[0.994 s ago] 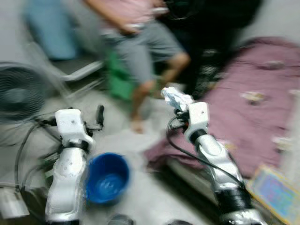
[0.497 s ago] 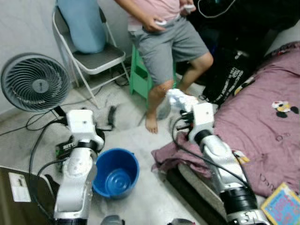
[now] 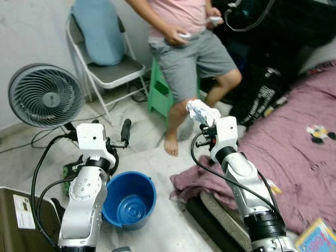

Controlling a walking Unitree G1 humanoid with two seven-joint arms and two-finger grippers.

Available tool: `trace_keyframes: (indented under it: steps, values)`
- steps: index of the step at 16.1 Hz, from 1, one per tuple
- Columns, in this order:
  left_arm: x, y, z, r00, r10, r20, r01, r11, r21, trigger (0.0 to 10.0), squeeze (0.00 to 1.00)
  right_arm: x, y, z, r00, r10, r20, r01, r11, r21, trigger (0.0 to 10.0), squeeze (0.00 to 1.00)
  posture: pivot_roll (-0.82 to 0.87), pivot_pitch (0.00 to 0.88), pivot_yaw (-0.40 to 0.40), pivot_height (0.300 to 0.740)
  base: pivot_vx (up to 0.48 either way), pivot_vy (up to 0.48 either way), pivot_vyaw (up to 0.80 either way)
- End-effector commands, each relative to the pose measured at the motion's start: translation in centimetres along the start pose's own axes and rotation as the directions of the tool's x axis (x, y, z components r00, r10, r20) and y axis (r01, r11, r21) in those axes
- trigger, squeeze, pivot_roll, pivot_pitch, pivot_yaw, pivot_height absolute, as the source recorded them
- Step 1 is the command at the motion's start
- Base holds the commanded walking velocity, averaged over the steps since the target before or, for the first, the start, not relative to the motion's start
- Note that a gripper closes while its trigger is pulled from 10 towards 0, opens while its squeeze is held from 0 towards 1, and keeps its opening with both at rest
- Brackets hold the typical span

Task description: Clean up the room

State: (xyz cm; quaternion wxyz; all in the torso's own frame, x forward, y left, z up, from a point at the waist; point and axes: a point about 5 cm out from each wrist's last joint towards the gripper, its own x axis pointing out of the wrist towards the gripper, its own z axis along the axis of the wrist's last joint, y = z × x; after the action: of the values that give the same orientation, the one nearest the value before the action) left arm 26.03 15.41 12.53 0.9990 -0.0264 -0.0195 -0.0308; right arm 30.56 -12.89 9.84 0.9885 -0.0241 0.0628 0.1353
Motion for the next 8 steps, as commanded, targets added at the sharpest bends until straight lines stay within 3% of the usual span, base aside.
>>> trace_keyframes:
  steps: [1, 5, 8]
  values:
    - [0.15, 0.22, 0.10, 1.000, 0.007, 0.004, -0.007, 1.000, 0.000, 10.0, 0.00, 0.25, 0.09, 0.32, 1.000, 0.008, 0.008, -0.008, 1.000, -0.004, 10.0, 0.00, -0.06, 0.000, -0.018, 0.740, 0.356, 0.000, 0.00]
    - [0.22, 0.23, 0.07, 1.000, 0.006, 0.002, -0.006, 1.000, 0.005, 10.0, 0.00, 0.27, 0.00, 0.37, 1.000, 0.002, 0.013, -0.002, 1.000, 0.009, 10.0, 0.00, -0.06, 0.000, -0.018, 0.740, 0.339, 0.000, 0.00]
    - [0.27, 0.22, 0.01, 1.000, 0.014, 0.000, -0.014, 1.000, 0.006, 10.0, 0.00, 0.24, 0.01, 0.46, 1.000, 0.003, 0.021, -0.004, 1.000, 0.006, 10.0, 0.00, -0.06, 0.000, -0.018, 0.740, 0.000, 0.000, 0.00]
